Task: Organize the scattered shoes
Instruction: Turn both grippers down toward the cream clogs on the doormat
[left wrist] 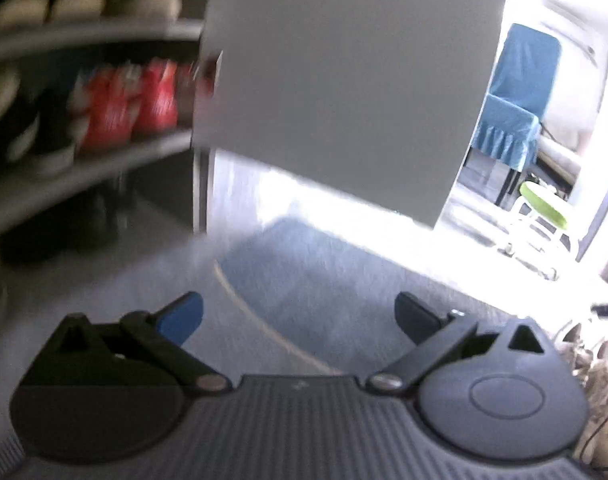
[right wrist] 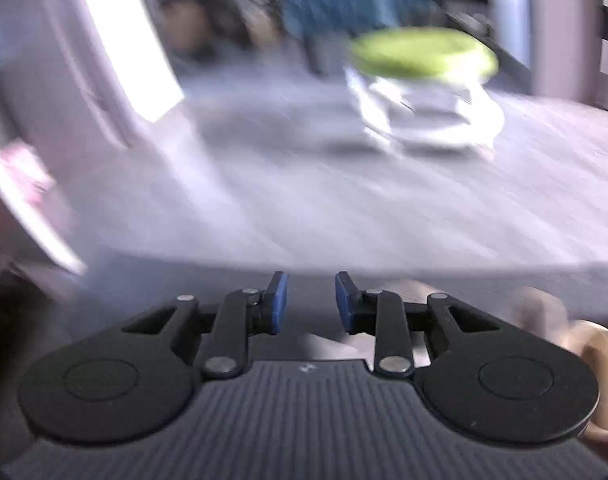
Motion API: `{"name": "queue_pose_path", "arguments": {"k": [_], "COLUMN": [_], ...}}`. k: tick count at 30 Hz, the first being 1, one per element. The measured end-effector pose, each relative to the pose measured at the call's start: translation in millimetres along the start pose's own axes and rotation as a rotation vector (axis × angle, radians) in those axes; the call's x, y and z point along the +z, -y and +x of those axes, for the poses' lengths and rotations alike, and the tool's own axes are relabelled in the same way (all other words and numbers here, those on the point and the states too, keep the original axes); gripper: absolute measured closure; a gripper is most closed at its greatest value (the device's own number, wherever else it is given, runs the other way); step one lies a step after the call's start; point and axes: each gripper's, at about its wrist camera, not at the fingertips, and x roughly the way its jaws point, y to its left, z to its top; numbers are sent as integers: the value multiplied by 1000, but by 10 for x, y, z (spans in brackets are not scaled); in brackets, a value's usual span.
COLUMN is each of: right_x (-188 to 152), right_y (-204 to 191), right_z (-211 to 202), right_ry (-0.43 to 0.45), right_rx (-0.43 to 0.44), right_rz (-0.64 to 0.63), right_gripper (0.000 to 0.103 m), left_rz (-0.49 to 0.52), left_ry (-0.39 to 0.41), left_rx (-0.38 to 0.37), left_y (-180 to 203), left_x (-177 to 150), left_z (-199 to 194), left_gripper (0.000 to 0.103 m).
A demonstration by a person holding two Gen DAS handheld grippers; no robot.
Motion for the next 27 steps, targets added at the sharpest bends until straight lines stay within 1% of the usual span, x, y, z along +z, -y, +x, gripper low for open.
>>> {"name": "queue_pose_path", "arguments": {"k": [1, 3, 4, 5, 9, 10, 12, 13, 15, 16, 17, 18, 19, 20, 21, 22, 23, 24, 25, 26, 27], "right_x": [-56, -98, -115, -118, -227, -258, -327, -391, -487, -520, -551, -579, -621, -654, -662, -692, -699, -709, -727, -729, -716], "right_y": [134, 366, 469, 534, 1126, 1265, 1554, 1724, 1876, 1919, 1955, 1979, 2072, 2136, 2133, 2165, 2159, 2160, 2193, 2246, 2253], "right_z": [-13, -62, -83, -78, 40, 73, 150, 220, 261, 242, 223, 200, 172, 184, 210, 268, 303, 340, 386, 417, 436], "right_ry": [10, 38, 50, 54, 75, 45, -31, -128, -234, -260, -280, -282, -295, -324, -350, -415, -440, -471, -526, -574, -598], "right_rx": [-46, -102, -127, -144, -288, -295, -299, -267, -242, -239, -237, -242, -240, -218, -208, -191, -191, -191, -185, -174, -178], "right_rz": [-34, -19, -11, 0, 3, -11, -37, -42, -52, -69, -83, -77, -36, 11, 28, 50, 42, 37, 57, 101, 104], "right_gripper": [72, 72, 72, 71, 71, 69, 71, 71, 69, 66, 55, 46, 20, 13, 14, 13, 13, 13, 13, 13, 13], "left_rz": [-27, -16, -10, 3, 16, 13, 10, 8, 4, 7, 10, 21, 32, 42, 46, 49, 50, 40, 30, 19, 7], "left_ry": [-54, -102, -112, -133, -139, -137, -136, -133, -129, -128, -129, -132, -133, -133, -133, -132, -133, -137, -142, -146, -151], "left_rx": [-16, -8, -5, 3, 3, -4, -14, -22, -39, -46, -49, -60, -67, -73, -72, -72, -71, -71, -71, -71, -71], "left_y": [-30, -78, -116, -144, -212, -217, -207, -178, -118, -78, -36, -9, 6, 20, 29, 38, 42, 25, 9, -4, -17], "left_x": [-165, -278, -277, -350, -423, -420, -383, -376, -364, -359, -334, -343, -350, -356, -357, -359, -360, -361, -362, -362, -361], "left_z": [-32, -105, -115, -178, -234, -243, -253, -274, -311, -317, -309, -314, -320, -325, -324, -322, -322, -323, -324, -321, -317], "left_gripper": [0, 0, 0, 0, 0, 0, 0, 0, 0, 0, 0, 0, 0, 0, 0, 0, 0, 0, 0, 0, 0]}}
